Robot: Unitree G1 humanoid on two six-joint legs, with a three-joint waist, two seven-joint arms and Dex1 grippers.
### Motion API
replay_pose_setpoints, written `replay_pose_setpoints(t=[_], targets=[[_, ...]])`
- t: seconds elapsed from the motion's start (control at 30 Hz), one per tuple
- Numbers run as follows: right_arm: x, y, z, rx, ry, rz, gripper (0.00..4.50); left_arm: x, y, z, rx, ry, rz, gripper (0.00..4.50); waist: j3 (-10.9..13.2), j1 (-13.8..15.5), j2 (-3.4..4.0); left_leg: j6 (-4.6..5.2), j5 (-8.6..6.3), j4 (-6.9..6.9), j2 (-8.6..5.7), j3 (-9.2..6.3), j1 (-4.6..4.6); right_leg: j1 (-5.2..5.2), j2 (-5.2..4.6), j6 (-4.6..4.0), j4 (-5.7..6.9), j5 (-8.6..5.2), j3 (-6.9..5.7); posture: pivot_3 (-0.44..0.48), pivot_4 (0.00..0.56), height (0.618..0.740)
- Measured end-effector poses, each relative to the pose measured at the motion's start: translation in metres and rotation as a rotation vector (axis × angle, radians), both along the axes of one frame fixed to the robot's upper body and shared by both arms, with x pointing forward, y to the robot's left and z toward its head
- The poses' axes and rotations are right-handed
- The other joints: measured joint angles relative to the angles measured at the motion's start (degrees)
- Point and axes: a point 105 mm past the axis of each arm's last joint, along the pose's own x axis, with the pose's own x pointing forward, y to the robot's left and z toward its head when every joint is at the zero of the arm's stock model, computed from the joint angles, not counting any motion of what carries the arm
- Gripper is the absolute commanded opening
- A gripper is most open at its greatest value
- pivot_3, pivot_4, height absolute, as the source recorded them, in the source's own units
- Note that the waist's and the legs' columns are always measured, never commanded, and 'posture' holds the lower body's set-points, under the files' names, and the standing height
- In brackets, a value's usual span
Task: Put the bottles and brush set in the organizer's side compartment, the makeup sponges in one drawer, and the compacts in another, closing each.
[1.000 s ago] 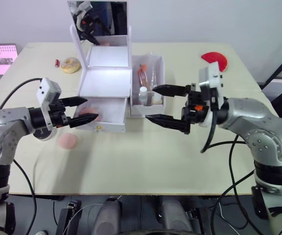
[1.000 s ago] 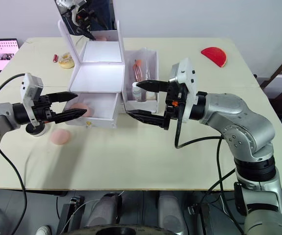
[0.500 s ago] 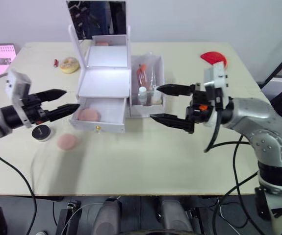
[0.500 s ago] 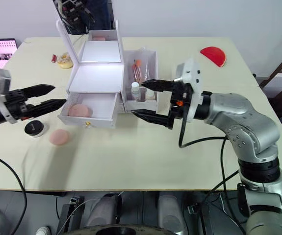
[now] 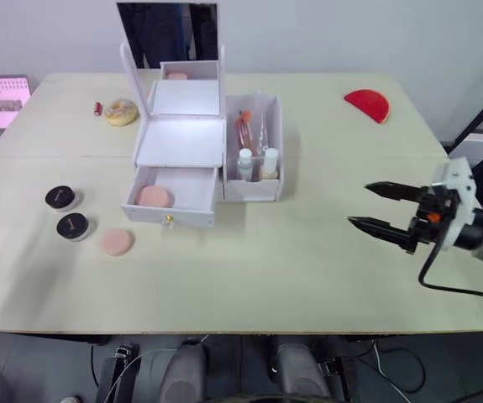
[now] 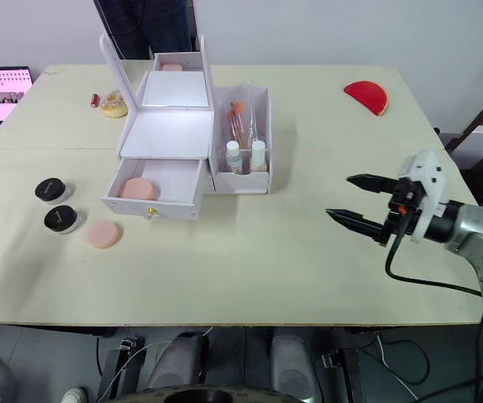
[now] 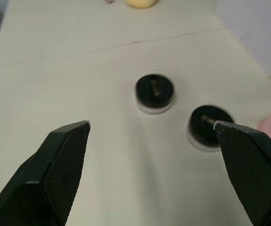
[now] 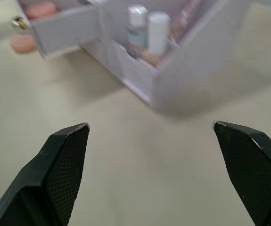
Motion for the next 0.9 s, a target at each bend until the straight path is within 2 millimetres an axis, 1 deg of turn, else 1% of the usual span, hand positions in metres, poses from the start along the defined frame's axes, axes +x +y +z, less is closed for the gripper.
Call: replay_pose_setpoints(t=[0.07,0.17,0.27,0.4,0.53,0.63,0.7,0.77,0.8,0.9], targets=[[-0.001,-0.01,-0.003,-0.01,-0.001,-0.04,4.5,-0.004,0.006,-0.002,0.0,-0.008,0.022,4.42,0.0,-0.01,0.0,0.0,0.0,0.0,0.0,0.01,0.0,0.0,0.0,0.0,0.0,0.01,0.0,0.0,0.15,0.739],[-0.002,-0.019,-0.002,-0.015,-0.013,-0.07,4.5,-0.007,0.008,-0.002,0.011,-0.012,0.031,4.42,0.0,-0.06,0.01,0.0,0.0,-0.02,0.02,0.02,0.02,0.0,-0.01,-0.01,0.01,0.01,0.0,0.0,0.15,0.739],[-0.004,-0.025,-0.007,-0.019,-0.006,-0.089,4.5,-0.01,0.01,0.001,0.016,-0.025,0.039,4.42,0.0,-0.07,0.0,0.0,0.0,-0.07,0.03,0.03,0.02,0.0,0.0,-0.01,0.0,0.01,-0.01,0.0,0.15,0.739],[-0.003,-0.027,-0.008,-0.026,-0.01,-0.1,4.5,-0.009,0.01,0.002,0.021,-0.028,0.039,4.42,0.01,-0.09,0.02,0.0,0.0,-0.06,0.03,0.05,0.05,0.0,0.0,-0.01,0.02,0.01,-0.01,0.0,0.15,0.739],[0.0,-0.025,-0.006,-0.019,-0.022,-0.099,4.5,-0.008,0.007,0.005,0.037,-0.028,0.025,4.42,0.0,-0.16,0.01,0.0,0.0,-0.03,0.04,0.06,0.05,0.0,0.0,-0.01,0.03,0.02,0.0,0.0,0.15,0.739],[0.006,-0.011,-0.003,0.001,-0.037,-0.066,4.5,-0.006,-0.006,0.005,0.065,-0.025,-0.026,4.42,0.01,-0.33,0.02,0.0,0.0,-0.04,0.05,0.09,0.09,0.0,0.0,-0.03,0.03,0.03,0.01,0.0,0.15,0.739],[0.011,0.005,0.003,0.01,-0.056,-0.02,4.5,-0.004,-0.021,0.0,0.055,-0.026,-0.077,4.42,0.07,-0.39,0.13,0.0,0.0,-0.05,0.05,0.1,0.09,0.01,0.0,-0.03,0.05,0.03,0.02,0.0,0.15,0.739],[0.016,0.024,0.01,0.031,-0.081,0.039,4.5,-0.004,-0.036,-0.01,0.042,-0.012,-0.115,4.42,0.05,-0.55,0.11,0.0,0.0,-0.06,0.11,0.09,0.09,0.01,0.03,-0.04,0.05,0.04,0.0,0.0,0.15,0.739],[0.017,0.037,0.014,0.04,-0.095,0.082,4.5,-0.003,-0.049,-0.017,0.037,-0.003,-0.144,4.42,0.06,-0.59,0.12,0.0,0.0,-0.05,0.11,0.1,0.08,0.01,0.03,-0.05,0.05,0.05,0.01,0.0,0.15,0.739],[0.019,0.065,0.021,0.056,-0.103,0.179,4.5,-0.001,-0.086,-0.034,0.015,0.012,-0.221,4.42,0.04,-0.41,0.04,-0.01,0.0,-0.01,0.11,0.1,0.04,0.01,0.03,-0.26,0.02,0.18,0.01,0.0,0.15,0.739]])
